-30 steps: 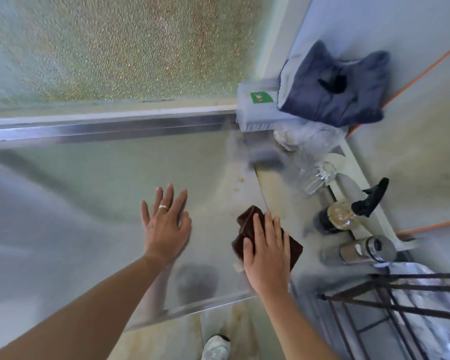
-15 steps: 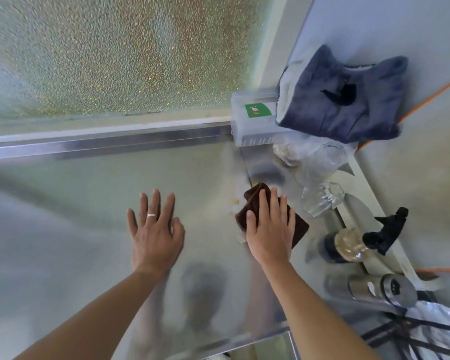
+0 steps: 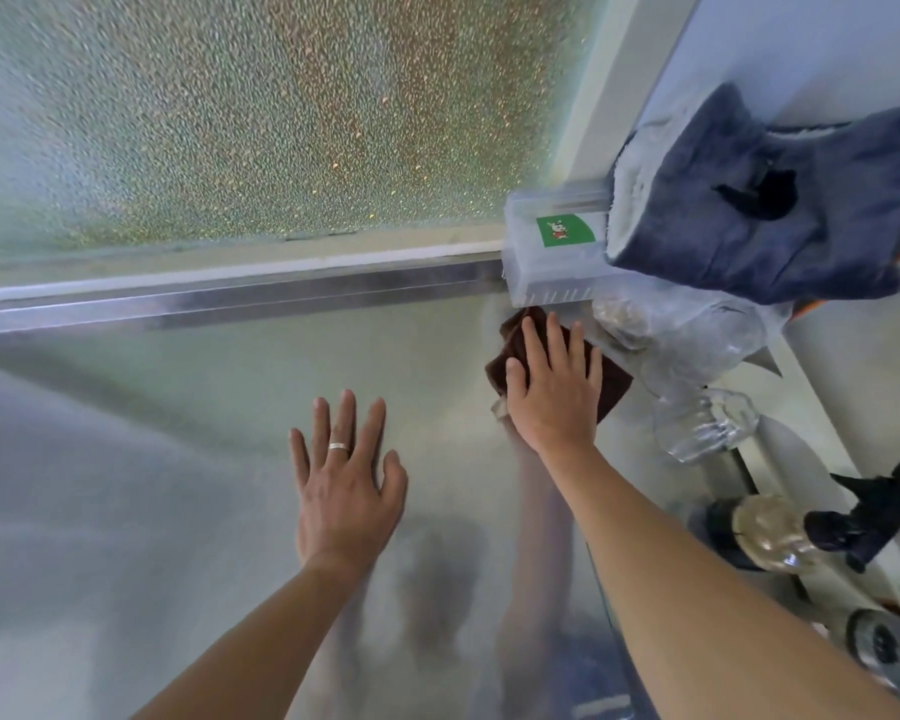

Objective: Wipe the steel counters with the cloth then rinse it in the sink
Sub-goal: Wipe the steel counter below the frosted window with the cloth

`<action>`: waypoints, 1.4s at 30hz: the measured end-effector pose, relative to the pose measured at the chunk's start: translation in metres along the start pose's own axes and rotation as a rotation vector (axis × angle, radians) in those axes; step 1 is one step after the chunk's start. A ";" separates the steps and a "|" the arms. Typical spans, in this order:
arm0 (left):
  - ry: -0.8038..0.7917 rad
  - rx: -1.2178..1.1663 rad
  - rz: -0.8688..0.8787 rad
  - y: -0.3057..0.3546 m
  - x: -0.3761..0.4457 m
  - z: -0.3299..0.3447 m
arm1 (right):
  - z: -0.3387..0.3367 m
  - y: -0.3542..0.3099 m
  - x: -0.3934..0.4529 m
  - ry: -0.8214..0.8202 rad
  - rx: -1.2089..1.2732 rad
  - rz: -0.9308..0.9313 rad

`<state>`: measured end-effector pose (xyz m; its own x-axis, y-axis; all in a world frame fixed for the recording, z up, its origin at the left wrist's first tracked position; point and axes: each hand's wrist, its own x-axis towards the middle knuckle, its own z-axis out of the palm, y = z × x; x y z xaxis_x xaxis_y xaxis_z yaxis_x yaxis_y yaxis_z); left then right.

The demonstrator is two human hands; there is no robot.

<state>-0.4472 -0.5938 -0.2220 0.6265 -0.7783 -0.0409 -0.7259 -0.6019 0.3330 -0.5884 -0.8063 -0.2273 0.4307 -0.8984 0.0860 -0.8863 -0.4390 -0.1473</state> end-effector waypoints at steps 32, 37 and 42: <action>0.035 -0.043 0.104 -0.018 0.004 -0.017 | -0.039 -0.035 -0.128 -0.062 0.187 -0.288; 0.063 0.007 0.062 -0.025 0.023 -0.013 | -0.013 -0.013 -0.124 -0.065 0.013 -0.248; 0.050 0.026 0.061 -0.026 0.048 -0.009 | -0.012 -0.004 -0.079 0.003 -0.004 0.132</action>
<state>-0.3957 -0.6142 -0.2245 0.5939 -0.8041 0.0256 -0.7696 -0.5586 0.3091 -0.6213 -0.7335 -0.2217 0.3094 -0.9485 0.0685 -0.9361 -0.3165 -0.1534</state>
